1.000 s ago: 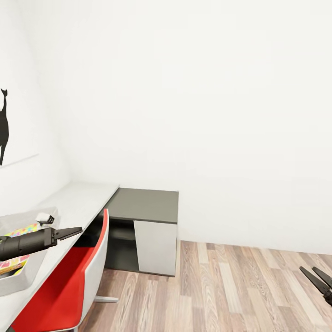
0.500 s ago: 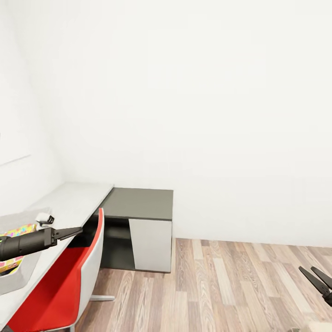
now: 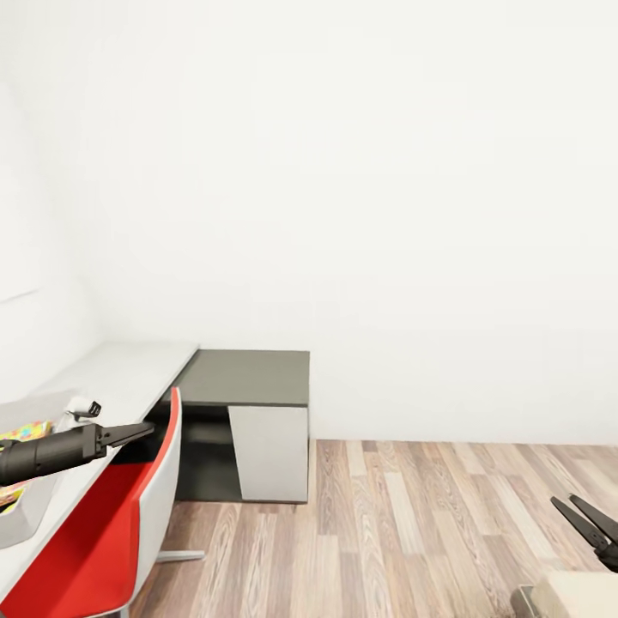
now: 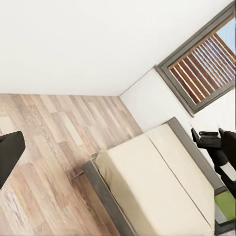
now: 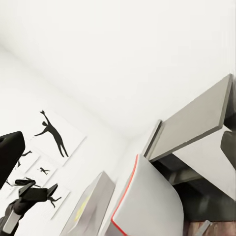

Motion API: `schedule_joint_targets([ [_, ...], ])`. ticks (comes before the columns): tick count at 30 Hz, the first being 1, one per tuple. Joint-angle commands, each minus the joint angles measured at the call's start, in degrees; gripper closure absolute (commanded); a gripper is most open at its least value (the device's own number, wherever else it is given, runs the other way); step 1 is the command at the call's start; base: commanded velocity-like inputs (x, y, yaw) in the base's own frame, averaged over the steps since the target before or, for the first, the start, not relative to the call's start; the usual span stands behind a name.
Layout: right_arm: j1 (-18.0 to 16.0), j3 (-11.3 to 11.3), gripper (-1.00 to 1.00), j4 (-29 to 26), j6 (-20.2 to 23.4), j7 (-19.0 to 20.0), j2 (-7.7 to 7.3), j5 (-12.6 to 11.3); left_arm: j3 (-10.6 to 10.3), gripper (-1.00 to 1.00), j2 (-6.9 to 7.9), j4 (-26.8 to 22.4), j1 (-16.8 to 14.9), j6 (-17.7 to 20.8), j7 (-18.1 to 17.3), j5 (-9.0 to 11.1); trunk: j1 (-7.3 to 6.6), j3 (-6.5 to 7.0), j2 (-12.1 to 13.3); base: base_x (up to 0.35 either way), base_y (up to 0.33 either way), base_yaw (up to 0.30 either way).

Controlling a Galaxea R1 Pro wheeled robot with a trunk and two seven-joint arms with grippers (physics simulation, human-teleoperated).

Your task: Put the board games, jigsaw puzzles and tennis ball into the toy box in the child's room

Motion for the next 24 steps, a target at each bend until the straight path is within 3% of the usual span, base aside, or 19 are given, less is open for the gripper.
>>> schedule_joint_targets([
  [1,-0.05,-0.02,-1.00,0.02,0.60,0.03,0.00,-0.04,0.04,-1.00,0.02,-0.01,0.00,0.60,-0.25,-0.05,0.03,-0.06,-0.07,-0.021,0.000,-0.270],
  [9,-0.08,0.13,-1.00,-0.05,0.60,-0.30,0.10,-0.03,-0.01,-1.00,0.00,0.02,-0.02,0.60,-0.25,-0.05,0.03,-0.06,-0.07,-0.080,0.000,-0.152],
  [14,-1.43,1.64,-1.00,-0.07,0.60,-0.62,0.95,0.39,-0.06,-1.00,-0.06,-0.01,0.00,0.60,-0.25,-0.05,0.03,-0.06,-0.07,-0.035,-0.001,-0.013],
  [21,-2.04,3.78,-1.00,-0.07,0.60,-5.17,1.25,0.35,-0.52,-1.00,-0.46,0.01,0.01,0.55,-0.25,-0.37,0.03,-0.06,-0.07,-0.025,-0.012,-0.001],
  [24,-2.14,4.68,-1.00,-0.07,0.60,-6.56,1.24,0.26,-1.91,-1.00,-0.90,-0.03,0.01,0.59,-0.25,-0.51,0.03,-0.06,-0.07,-0.003,-0.002,0.000],
])
